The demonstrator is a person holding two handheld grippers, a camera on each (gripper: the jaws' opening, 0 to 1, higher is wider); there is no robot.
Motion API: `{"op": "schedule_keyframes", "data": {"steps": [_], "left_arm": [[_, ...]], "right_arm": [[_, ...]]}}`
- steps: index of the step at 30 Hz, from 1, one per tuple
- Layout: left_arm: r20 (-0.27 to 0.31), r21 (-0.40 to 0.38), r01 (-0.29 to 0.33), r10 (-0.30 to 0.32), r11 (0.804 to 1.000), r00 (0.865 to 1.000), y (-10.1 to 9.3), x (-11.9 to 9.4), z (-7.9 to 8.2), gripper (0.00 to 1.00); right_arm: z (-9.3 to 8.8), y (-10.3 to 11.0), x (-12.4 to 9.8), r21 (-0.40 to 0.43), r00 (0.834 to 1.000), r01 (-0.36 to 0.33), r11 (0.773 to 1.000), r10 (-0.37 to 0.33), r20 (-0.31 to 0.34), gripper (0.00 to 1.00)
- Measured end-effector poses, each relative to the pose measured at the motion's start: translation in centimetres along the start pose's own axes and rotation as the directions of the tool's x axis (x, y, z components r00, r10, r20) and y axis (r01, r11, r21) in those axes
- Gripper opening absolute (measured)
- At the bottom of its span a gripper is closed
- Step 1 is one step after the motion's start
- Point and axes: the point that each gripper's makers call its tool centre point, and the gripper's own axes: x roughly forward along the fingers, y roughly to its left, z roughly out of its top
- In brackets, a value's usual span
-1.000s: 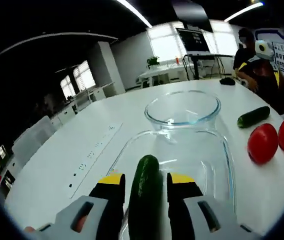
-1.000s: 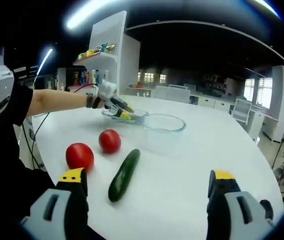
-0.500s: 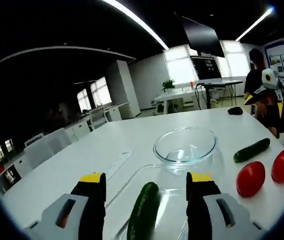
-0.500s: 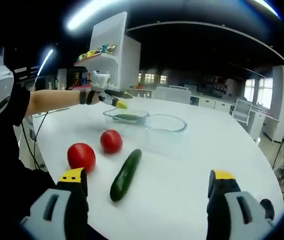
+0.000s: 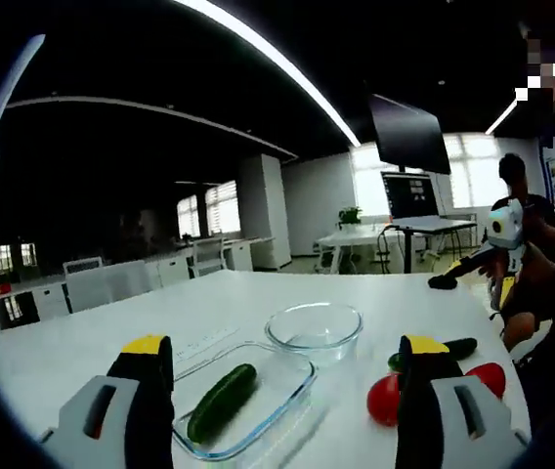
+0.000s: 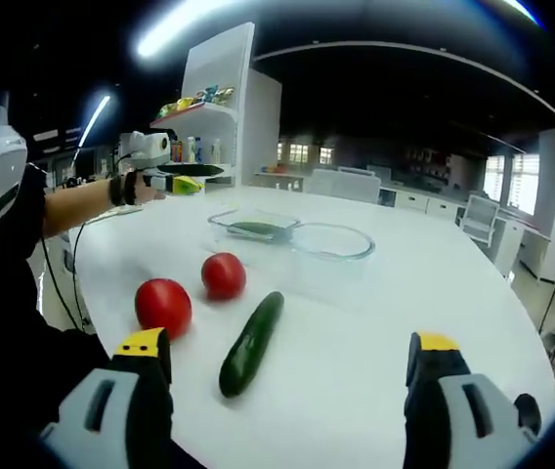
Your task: Sort the scattered tomatoes and cucumbers on the table and place them into their respective storage containers
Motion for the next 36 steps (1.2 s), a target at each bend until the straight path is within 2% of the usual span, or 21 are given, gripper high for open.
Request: {"op": "schedule_keyframes", "data": {"steps": [6,7,9,15,20,25,29,36], "left_arm": [[-0.088,-0.083,0.017,-0.024,0.996,0.996,-4.1,-2.8,-2.4,0.95],[-0.122,-0.077,0.0,-0.01,0.997,0.992,-4.7,-3.4,-3.2,0.95],[-0.145,-0.055,-0.009,0.001,0.998,0.989,-5.8,-4.0,-4.1,0.95],[-0.149,-0.051,-0.034,0.026,0.998,0.988,-7.8,-5.7,-4.2,0.95],[-0.187,-0.017,-0.066,0.061,0.998,0.981,-8.9,-6.9,-4.8,0.95],[-0.264,0.013,-0.078,0.078,0.997,0.961,-10.9,-7.4,-7.9,0.95],[-0.269,-0.011,-0.072,0.067,0.997,0.961,-12.0,-7.3,-8.9,0.95],[-0.252,-0.056,-0.058,0.042,0.997,0.967,-12.8,-7.2,-8.5,0.95]], "right_arm": [[0.2,0.5,0.6,-0.011,1.0,-0.022,1.0,0.022,-0.001,0.96],[0.2,0.6,0.8,-0.011,1.0,-0.028,1.0,0.028,-0.002,0.96],[0.1,0.7,1.1,-0.008,0.999,-0.035,0.999,0.035,-0.008,0.96],[0.1,1.0,1.6,-0.005,0.998,-0.055,0.998,0.055,-0.019,0.95],[0.1,1.0,1.8,-0.001,0.998,-0.06,0.998,0.06,-0.023,0.94],[0.1,1.3,2.2,0.004,0.997,-0.073,0.997,0.073,-0.025,0.94],[-0.2,1.8,2.3,0.004,0.995,-0.09,0.996,0.09,-0.04,0.89],[0.0,1.7,2.3,-0.002,0.995,-0.088,0.996,0.088,-0.042,0.88]]}}
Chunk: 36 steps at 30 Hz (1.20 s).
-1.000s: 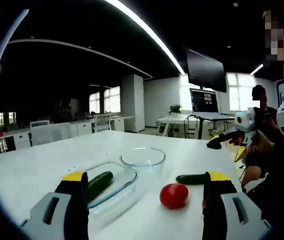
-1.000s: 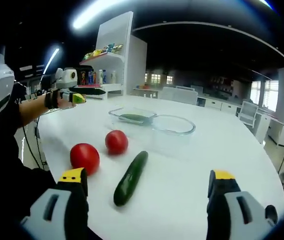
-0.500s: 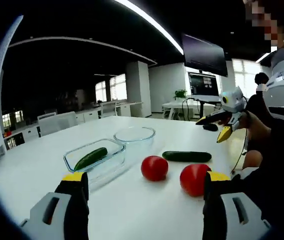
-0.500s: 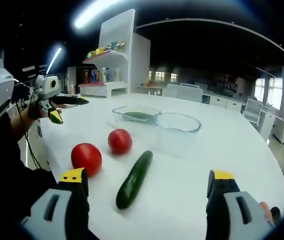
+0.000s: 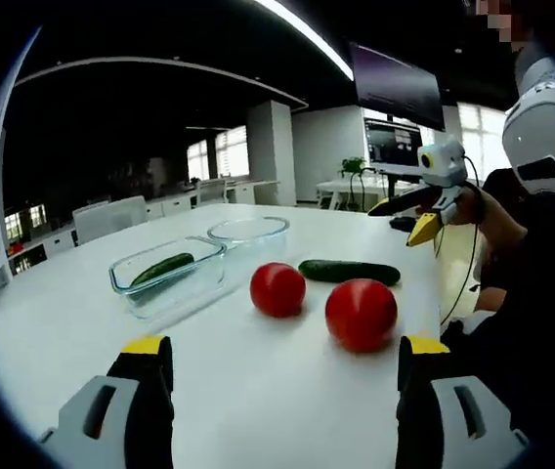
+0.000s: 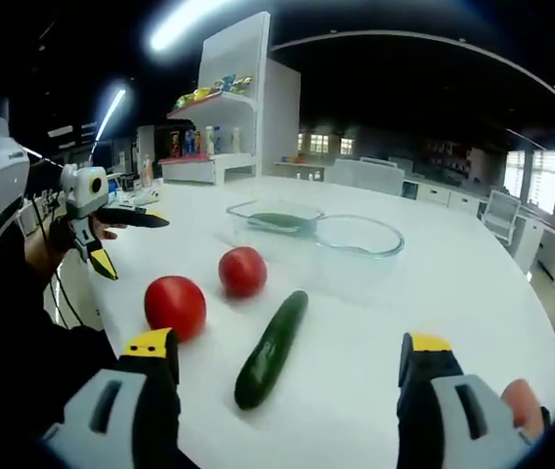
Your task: Sort the scattered tomatoes and cucumbers on the table and place them into their respective storage containers
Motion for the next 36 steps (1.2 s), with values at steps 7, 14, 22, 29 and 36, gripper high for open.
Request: {"op": "schedule_keyframes", "data": {"steps": [7,14,22,29,36], "left_arm": [[-0.008,0.022,0.009,-0.008,1.0,1.0,-0.6,0.4,0.2,0.95],[0.004,0.079,-0.043,0.042,0.996,0.999,0.1,0.3,0.3,0.95],[-0.021,0.078,-0.046,0.047,0.996,0.999,0.0,0.2,-0.5,0.95],[-0.031,0.087,-0.057,0.06,0.995,0.998,0.1,0.2,-0.8,0.95],[-0.02,0.076,-0.058,0.06,0.995,0.998,0.1,-0.1,-0.7,0.95]], "right_arm": [[-0.6,0.3,0.6,-0.006,1.0,0.004,1.0,-0.004,-0.025,0.87],[-1.8,0.5,2.2,-0.001,0.998,0.0,1.0,0.0,-0.058,0.86],[-3.1,1.0,4.5,-0.022,0.995,-0.006,1.0,0.004,-0.1,0.81],[-3.7,1.1,6.3,-0.017,0.995,-0.007,1.0,0.005,-0.105,0.76],[-4.4,1.4,7.7,-0.027,0.993,-0.008,1.0,0.005,-0.114,0.71]]}}
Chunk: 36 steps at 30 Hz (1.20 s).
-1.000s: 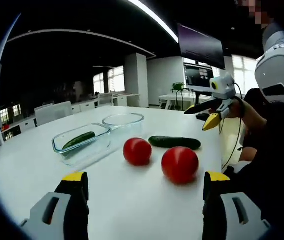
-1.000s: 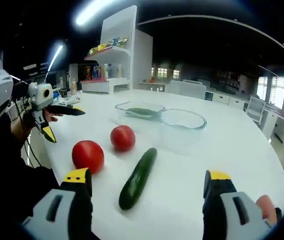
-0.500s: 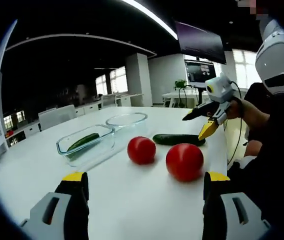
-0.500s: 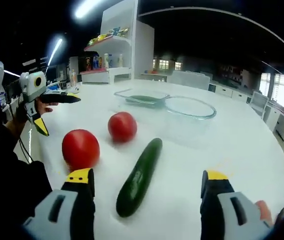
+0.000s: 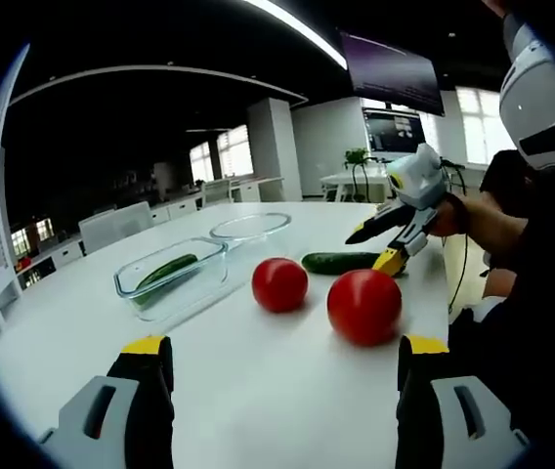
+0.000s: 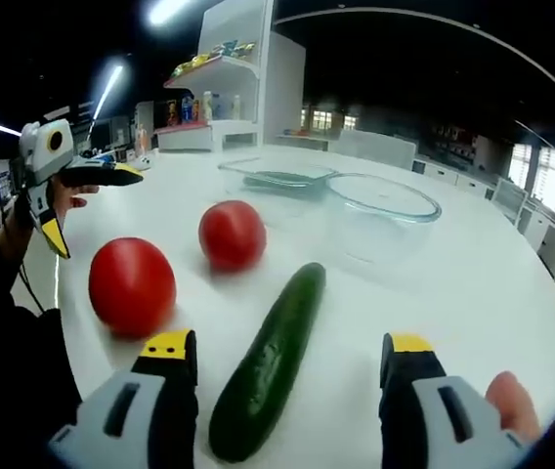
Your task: Sort the scattered tomatoes and cucumbers on the table and place them into their respective storage containers
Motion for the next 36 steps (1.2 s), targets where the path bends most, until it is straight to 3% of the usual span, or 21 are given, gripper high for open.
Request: {"op": "schedule_keyframes", "data": {"steps": [7,10,17,26,31,36], "left_arm": [[-0.007,-0.002,-0.015,0.015,1.0,1.0,0.4,-0.1,-0.5,0.94],[-0.007,0.0,-0.016,0.016,1.0,1.0,0.4,-0.1,-0.6,0.93],[0.01,-0.035,-0.001,0.001,0.999,1.0,0.4,0.0,-0.5,0.92],[-0.002,-0.018,-0.003,0.003,1.0,1.0,0.4,0.1,-0.7,0.9],[-0.007,-0.014,-0.002,0.002,1.0,1.0,0.4,0.2,-0.8,0.9],[-0.009,-0.008,-0.003,0.003,1.0,1.0,0.3,0.2,-0.8,0.9]], "right_arm": [[-0.1,-0.1,0.8,0.0,1.0,0.011,1.0,-0.011,0.001,0.64],[-0.1,0.0,0.9,-0.007,1.0,0.009,1.0,-0.009,0.001,0.56],[-0.1,0.2,1.1,-0.008,1.0,0.002,1.0,-0.002,0.003,0.52],[0.0,0.5,1.2,-0.006,1.0,-0.015,1.0,0.015,0.006,0.45],[0.1,0.8,1.2,-0.007,0.999,-0.031,0.999,0.032,0.011,0.35],[0.2,0.8,1.2,-0.011,0.999,-0.03,0.999,0.031,0.011,0.33]]}}
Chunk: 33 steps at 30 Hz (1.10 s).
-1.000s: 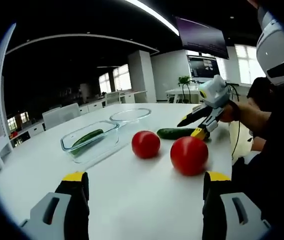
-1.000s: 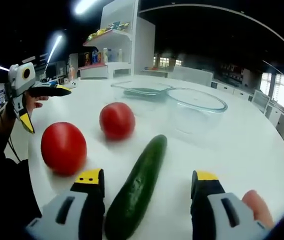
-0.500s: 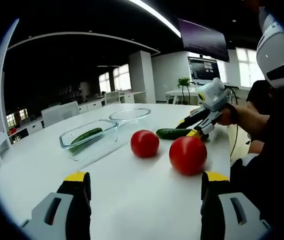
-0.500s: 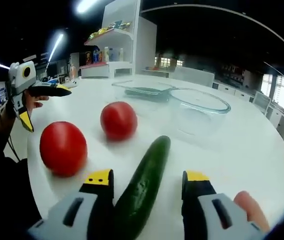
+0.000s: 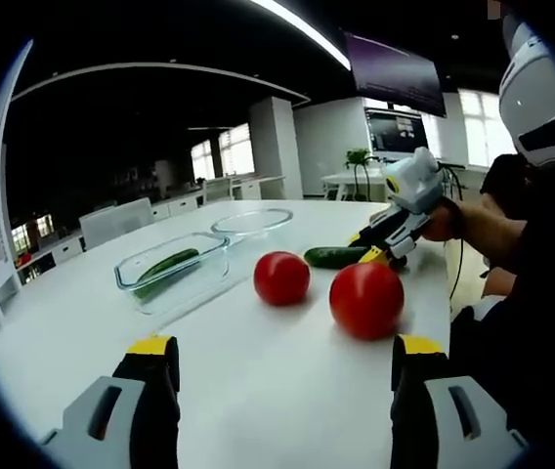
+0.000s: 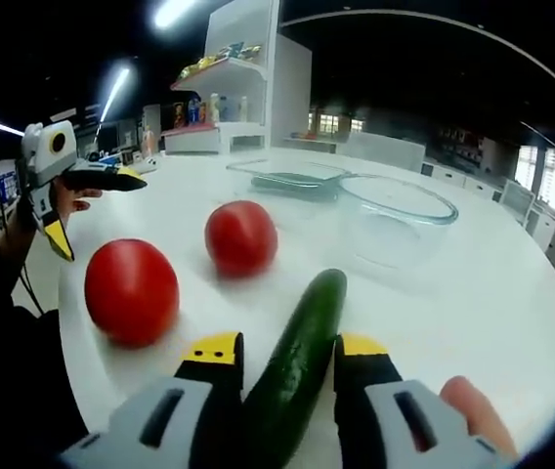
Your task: Sort the scattered tomatoes and cucumbers on the table and place them into their respective storage containers
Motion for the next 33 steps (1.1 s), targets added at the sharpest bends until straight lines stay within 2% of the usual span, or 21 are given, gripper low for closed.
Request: {"op": "schedule_keyframes", "data": {"steps": [19,33], "left_arm": [[-0.009,0.011,-0.008,0.008,1.0,1.0,0.22,0.05,-0.23,0.89],[-0.015,0.017,-0.008,0.009,1.0,1.0,0.24,-0.09,-0.46,0.89]], "right_arm": [[-0.08,-0.03,0.07,-0.001,1.0,-0.001,1.0,0.001,-0.017,0.3],[0.03,0.46,0.19,-0.007,0.999,-0.007,1.0,0.007,-0.034,0.21]]}}
